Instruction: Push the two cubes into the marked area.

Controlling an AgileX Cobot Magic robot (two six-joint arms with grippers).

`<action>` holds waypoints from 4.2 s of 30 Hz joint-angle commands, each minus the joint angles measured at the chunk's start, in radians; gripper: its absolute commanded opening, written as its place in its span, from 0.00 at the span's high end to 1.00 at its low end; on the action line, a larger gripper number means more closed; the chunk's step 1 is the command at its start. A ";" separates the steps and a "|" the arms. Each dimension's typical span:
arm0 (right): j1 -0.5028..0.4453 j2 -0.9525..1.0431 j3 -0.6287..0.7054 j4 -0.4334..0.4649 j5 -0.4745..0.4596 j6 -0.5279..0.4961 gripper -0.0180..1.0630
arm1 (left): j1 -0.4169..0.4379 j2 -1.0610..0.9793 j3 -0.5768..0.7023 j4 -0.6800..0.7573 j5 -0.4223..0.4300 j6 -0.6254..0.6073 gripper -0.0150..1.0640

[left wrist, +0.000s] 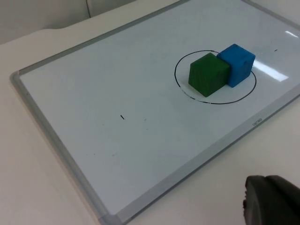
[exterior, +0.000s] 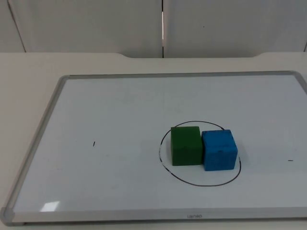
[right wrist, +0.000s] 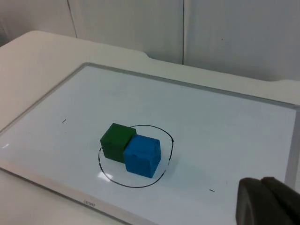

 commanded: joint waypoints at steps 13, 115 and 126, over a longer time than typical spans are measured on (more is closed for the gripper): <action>0.005 -0.015 -0.004 0.061 0.027 -0.084 0.99 | -0.004 -0.004 0.004 0.006 0.000 -0.006 0.99; 0.005 -0.015 0.013 0.051 0.162 -0.091 0.01 | -0.004 -0.004 0.004 0.006 0.000 -0.006 0.99; 0.005 -0.015 0.013 0.051 0.162 -0.091 0.01 | -0.004 -0.004 0.004 0.006 0.000 -0.006 0.47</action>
